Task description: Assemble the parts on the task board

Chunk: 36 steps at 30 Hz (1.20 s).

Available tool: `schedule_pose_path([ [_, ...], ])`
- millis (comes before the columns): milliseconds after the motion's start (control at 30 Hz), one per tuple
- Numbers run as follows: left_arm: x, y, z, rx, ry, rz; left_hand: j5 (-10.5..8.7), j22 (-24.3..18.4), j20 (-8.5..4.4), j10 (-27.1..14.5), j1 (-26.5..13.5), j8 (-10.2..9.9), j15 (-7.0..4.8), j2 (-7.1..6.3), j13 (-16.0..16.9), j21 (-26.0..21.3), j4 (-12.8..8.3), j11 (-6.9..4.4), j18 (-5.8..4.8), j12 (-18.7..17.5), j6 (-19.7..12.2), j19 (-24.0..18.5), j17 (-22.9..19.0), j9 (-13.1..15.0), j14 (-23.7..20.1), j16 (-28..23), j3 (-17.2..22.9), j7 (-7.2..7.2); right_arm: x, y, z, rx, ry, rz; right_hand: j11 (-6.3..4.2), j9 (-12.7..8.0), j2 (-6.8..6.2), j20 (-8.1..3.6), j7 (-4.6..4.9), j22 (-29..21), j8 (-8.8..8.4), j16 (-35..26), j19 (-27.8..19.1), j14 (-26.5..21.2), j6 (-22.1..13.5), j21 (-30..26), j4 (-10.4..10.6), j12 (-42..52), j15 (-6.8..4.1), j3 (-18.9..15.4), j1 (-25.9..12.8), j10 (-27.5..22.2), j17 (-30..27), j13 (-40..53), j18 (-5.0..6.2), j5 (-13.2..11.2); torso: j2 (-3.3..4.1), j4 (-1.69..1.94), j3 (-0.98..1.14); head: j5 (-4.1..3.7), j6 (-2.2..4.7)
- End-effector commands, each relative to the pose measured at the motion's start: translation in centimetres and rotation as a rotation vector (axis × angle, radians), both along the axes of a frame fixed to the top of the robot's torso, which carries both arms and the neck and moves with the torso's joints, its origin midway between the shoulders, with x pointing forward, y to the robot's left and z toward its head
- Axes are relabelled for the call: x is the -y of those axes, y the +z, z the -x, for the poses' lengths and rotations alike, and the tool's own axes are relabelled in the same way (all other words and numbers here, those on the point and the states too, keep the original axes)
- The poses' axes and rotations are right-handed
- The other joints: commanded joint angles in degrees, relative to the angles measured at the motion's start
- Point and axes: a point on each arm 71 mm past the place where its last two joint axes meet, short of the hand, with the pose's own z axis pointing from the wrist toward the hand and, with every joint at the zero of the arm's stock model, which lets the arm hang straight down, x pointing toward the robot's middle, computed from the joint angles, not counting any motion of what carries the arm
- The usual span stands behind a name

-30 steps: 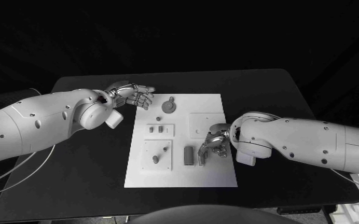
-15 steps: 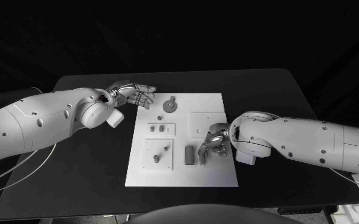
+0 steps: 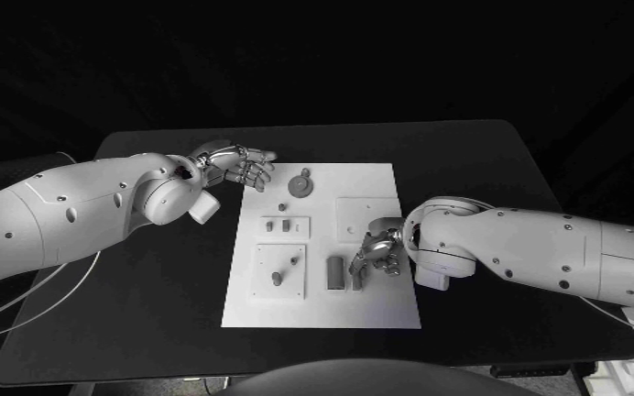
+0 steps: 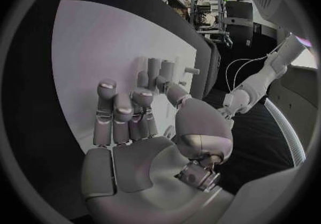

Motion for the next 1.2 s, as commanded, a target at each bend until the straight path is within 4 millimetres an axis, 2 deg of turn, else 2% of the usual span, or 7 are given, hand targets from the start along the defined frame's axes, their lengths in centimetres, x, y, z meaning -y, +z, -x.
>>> schedule_pose_path([
  [33, 0.24, 0.07, 0.07, 0.000, -0.018, 0.007, -0.11, -0.1, -0.07, -0.2, -0.5, -0.2, 0.07, -0.15, 0.1, 0.1, -0.2, -0.29, 1.13, 0.2, 0.1, 0.0, 0.1, -0.1, 0.2, -0.4, 0.1, 0.31, -0.01, -0.14, 0.04, 0.001, 0.020, 0.016, -0.05, 0.0, 0.22, -0.19, 0.55, 0.2, 0.20, 0.1, 0.0, -0.1, -0.3, 0.1, 0.2, -0.2, -0.38, 0.1, -0.4, 0.3, 0.1, 0.1, 1.26, -0.3, -0.01, -0.01, -0.02, 0.06, -0.05],
  [733, 0.23, 0.05, 0.09, -0.004, -0.021, 0.007, -0.11, -0.1, -0.08, -0.2, -0.5, -0.2, 0.06, -0.13, 0.1, 0.1, -0.2, -0.30, 1.14, 0.2, 0.1, 0.0, 0.1, -0.1, 0.2, -0.4, 0.1, 0.30, -0.15, -0.47, 0.19, 0.001, 0.026, 0.023, -0.04, 0.0, 0.09, -0.15, 0.57, 0.2, 0.15, 0.1, 0.0, -0.1, -0.3, 0.0, 0.4, -0.2, -0.40, 0.0, -0.9, 0.3, 0.1, 0.1, 1.26, -0.6, -0.04, -0.04, -0.05, 0.16, -0.38],
  [1067, 0.21, 0.04, 0.09, -0.005, -0.021, 0.006, -0.11, -0.1, -0.08, -0.2, -0.5, -0.2, 0.07, -0.15, 0.1, 0.1, -0.2, -0.30, 1.14, 0.2, 0.1, 0.0, 0.1, -0.1, 0.2, -0.4, 0.1, 0.31, -0.25, -0.47, 0.20, 0.006, 0.030, 0.025, 0.01, 0.0, -1.14, -0.11, 0.62, 0.1, -0.01, 0.1, 0.0, -0.3, -0.4, 0.0, 1.0, -0.2, -0.50, 0.0, -2.1, 0.1, 0.1, 0.2, 1.26, -0.8, -0.04, -0.03, -0.05, 0.30, -0.32],
  [1200, 0.21, 0.04, 0.09, -0.005, -0.021, 0.006, -0.11, -0.1, -0.08, -0.2, -0.5, -0.2, 0.07, -0.16, 0.1, 0.1, -0.2, -0.29, 1.14, 0.2, 0.1, 0.0, 0.1, -0.1, 0.2, -0.4, 0.1, 0.31, -0.32, -0.48, 0.22, 0.004, 0.035, 0.024, 0.04, 0.0, -2.44, -0.13, 0.63, 0.0, -0.11, 0.0, 0.1, -0.3, -0.4, -0.2, 2.2, -0.3, -0.62, 0.3, -3.0, 0.0, 0.1, 0.2, 1.26, -0.8, -0.04, -0.03, -0.04, 0.30, -0.35],
])
